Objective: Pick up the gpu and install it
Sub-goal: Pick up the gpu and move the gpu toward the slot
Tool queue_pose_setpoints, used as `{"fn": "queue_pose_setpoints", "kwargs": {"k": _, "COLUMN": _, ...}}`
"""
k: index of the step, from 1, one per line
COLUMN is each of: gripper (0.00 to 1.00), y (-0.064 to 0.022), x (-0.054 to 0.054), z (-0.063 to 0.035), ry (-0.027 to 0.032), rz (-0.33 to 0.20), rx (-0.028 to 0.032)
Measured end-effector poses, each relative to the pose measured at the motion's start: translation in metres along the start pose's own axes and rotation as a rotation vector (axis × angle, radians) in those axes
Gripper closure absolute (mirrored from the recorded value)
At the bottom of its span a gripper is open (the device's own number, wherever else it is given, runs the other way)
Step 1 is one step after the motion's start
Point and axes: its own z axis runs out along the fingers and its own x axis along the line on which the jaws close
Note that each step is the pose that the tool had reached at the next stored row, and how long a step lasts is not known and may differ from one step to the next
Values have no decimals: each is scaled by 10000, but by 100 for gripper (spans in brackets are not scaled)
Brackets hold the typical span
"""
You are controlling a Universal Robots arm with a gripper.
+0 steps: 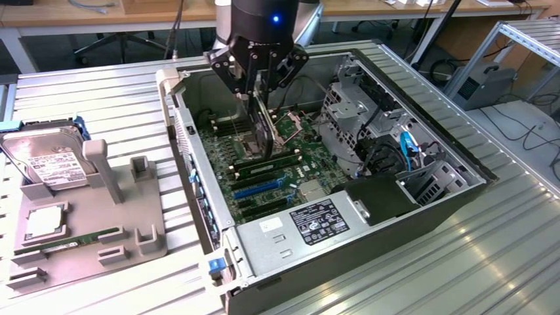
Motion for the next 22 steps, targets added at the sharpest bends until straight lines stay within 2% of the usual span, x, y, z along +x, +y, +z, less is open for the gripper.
{"fn": "queue_pose_setpoints", "kwargs": {"k": 22, "gripper": 73, "y": 10, "x": -134, "z": 76, "ry": 0, "rz": 0, "rx": 0}}
